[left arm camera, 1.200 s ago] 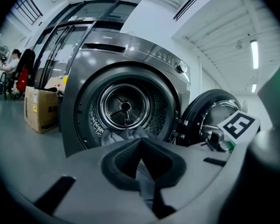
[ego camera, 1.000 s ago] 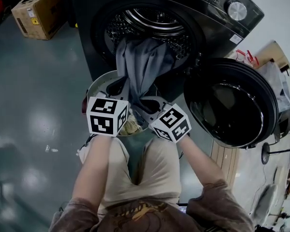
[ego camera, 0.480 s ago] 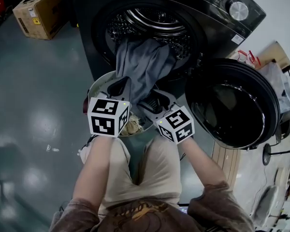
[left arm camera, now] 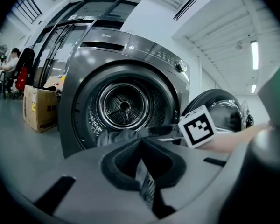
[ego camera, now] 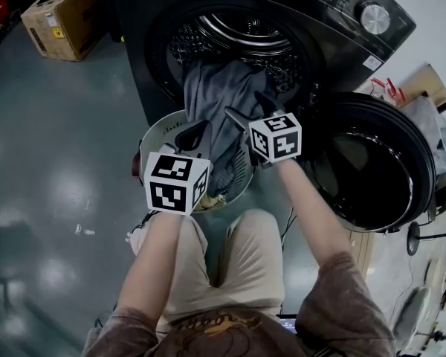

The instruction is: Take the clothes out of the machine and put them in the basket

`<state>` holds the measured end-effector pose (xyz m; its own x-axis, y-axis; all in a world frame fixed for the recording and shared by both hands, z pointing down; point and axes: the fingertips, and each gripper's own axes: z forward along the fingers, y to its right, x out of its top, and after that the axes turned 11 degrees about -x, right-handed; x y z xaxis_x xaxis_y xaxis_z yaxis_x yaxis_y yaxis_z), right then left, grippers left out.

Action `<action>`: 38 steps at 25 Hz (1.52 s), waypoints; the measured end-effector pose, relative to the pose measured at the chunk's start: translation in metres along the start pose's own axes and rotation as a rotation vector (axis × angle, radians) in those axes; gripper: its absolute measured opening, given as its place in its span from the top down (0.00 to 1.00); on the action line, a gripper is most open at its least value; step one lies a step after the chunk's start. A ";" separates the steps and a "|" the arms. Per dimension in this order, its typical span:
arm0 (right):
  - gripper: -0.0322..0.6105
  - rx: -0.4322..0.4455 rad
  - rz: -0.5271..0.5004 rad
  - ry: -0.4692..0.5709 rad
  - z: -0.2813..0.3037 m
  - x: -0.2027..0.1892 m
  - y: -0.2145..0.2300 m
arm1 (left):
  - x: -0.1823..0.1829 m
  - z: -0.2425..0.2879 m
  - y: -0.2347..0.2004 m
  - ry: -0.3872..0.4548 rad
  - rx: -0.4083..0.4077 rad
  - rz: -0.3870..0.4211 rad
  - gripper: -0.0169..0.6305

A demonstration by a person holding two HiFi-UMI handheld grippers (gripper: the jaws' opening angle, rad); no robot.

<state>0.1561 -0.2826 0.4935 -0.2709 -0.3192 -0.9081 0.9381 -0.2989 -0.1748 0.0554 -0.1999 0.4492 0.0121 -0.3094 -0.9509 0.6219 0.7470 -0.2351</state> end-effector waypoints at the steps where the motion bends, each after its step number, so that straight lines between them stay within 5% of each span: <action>1: 0.35 -0.017 -0.001 -0.011 0.012 0.001 0.008 | 0.000 0.001 0.000 -0.001 -0.002 0.000 0.97; 7: 0.24 -0.086 -0.053 -0.102 0.075 -0.002 0.040 | 0.000 0.003 -0.003 0.000 -0.008 -0.004 0.97; 13: 0.24 -0.194 -0.054 -0.238 0.113 -0.028 0.070 | 0.002 0.004 -0.004 0.010 -0.019 -0.009 0.97; 19: 0.24 -0.182 -0.062 -0.339 0.135 -0.051 0.076 | 0.003 0.002 -0.014 0.013 -0.013 -0.020 0.97; 23: 0.38 -0.106 -0.027 -0.368 0.136 -0.054 0.068 | 0.002 0.000 -0.017 0.018 -0.013 -0.032 0.97; 29: 0.78 -0.111 -0.096 -0.362 0.132 -0.054 0.064 | 0.001 0.001 -0.016 0.016 -0.027 -0.035 0.97; 38: 0.86 -0.090 -0.049 -0.273 0.110 -0.033 0.054 | 0.002 -0.001 -0.017 0.017 -0.029 -0.037 0.97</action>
<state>0.1916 -0.3874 0.5558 -0.3532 -0.5399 -0.7640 0.9344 -0.2431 -0.2602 0.0441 -0.2121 0.4511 -0.0237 -0.3270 -0.9447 0.5984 0.7524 -0.2754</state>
